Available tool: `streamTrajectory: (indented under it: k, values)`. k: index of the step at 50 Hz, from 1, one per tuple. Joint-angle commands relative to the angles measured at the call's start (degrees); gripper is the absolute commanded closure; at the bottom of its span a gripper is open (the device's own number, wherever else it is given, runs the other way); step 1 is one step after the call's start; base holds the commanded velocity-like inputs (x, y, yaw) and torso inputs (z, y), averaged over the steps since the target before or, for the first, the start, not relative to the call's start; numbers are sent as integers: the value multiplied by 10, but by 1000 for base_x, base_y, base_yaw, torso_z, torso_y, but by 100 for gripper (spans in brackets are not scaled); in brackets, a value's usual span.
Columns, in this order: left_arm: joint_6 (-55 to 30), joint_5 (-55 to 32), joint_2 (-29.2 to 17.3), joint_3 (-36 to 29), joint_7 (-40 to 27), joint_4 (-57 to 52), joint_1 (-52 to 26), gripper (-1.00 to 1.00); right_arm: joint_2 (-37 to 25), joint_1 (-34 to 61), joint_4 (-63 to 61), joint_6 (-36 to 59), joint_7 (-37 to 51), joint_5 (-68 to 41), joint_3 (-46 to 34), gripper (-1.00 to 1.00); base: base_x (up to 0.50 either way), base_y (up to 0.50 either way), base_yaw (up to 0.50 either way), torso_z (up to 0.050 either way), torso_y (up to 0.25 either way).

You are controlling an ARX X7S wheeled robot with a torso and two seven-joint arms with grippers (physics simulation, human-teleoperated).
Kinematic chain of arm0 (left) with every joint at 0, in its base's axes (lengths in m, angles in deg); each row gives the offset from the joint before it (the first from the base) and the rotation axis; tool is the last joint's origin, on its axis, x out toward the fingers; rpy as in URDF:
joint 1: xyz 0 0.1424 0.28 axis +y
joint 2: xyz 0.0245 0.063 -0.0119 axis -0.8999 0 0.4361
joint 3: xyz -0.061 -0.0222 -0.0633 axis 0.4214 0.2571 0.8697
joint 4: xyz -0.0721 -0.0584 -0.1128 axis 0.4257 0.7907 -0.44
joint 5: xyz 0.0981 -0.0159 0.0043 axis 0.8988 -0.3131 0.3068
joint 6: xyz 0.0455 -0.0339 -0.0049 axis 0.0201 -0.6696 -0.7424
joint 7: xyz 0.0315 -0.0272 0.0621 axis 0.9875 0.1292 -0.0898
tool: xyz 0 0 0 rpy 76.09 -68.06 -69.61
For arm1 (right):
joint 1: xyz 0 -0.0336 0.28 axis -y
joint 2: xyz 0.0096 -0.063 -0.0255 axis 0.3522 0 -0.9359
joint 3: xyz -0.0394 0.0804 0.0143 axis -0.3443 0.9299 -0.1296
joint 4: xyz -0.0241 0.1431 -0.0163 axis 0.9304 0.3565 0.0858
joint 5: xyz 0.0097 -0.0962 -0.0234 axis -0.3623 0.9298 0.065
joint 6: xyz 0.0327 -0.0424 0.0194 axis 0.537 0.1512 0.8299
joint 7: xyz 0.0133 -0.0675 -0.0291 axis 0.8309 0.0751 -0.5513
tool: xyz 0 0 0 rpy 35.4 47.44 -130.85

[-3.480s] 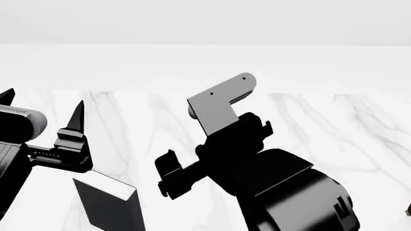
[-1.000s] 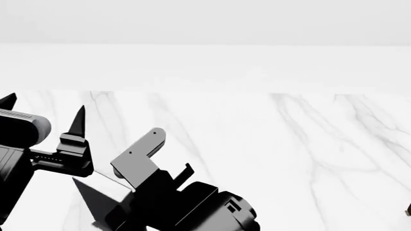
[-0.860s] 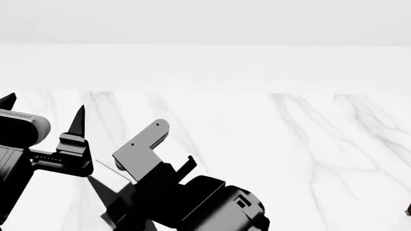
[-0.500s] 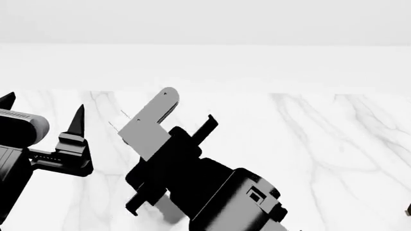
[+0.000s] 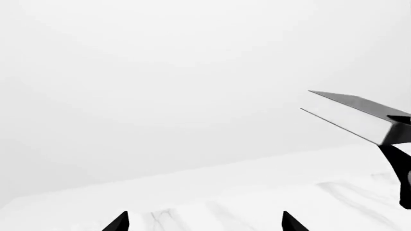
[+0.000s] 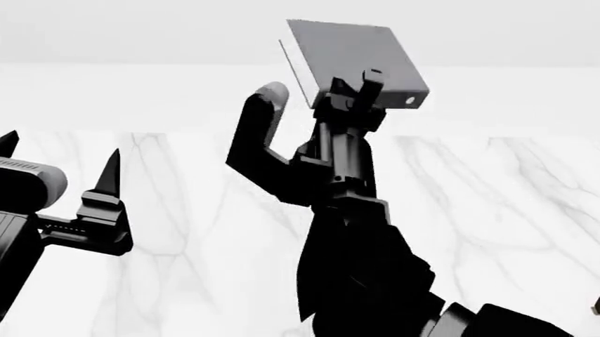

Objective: Pick up the book on the left and place it on top of the shelf.

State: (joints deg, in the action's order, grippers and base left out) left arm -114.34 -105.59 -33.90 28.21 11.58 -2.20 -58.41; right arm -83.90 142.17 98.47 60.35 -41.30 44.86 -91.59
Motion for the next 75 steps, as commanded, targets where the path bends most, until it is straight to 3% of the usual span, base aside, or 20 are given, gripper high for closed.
streamTrajectory:
  k: [1, 13, 23, 25, 39, 51, 67, 75]
  values:
    - [7, 6, 6, 11, -1, 4, 0, -100, 19, 50, 97, 43, 83, 184, -68, 100, 0, 0, 0, 0, 10]
    - [9, 3, 5, 10, -2, 5, -1, -100, 32, 76, 202, 60, 57, 192, -89, 100, 0, 0, 0, 0, 1]
    - [8, 0, 5, 10, -4, 3, -1, -100, 87, 109, 428, 4, 38, 175, -88, 100, 0, 0, 0, 0, 2]
    - [4, -2, 5, 11, -6, 0, -4, -100, 116, 125, 550, -29, 28, 167, -88, 100, 0, 0, 0, 0, 5]
    - [-2, -10, 1, 17, -10, -7, -6, -100, 40, 139, 553, 122, 14, 65, -66, 100, 0, 0, 0, 0, 1]
    - [-3, -13, 0, 17, -12, -10, -5, -100, -9, 129, 553, 232, 47, 64, -42, 100, 0, 0, 0, 0, 2]
    - [4, -14, -4, 16, -14, -8, 2, -100, -55, 90, 553, 266, 92, 52, 117, 100, 0, 0, 0, 0, 1]
    - [1, -18, -9, 23, -16, -14, 8, -100, -66, 82, 553, 228, 132, 41, 233, 100, 0, 0, 0, 2, 1]
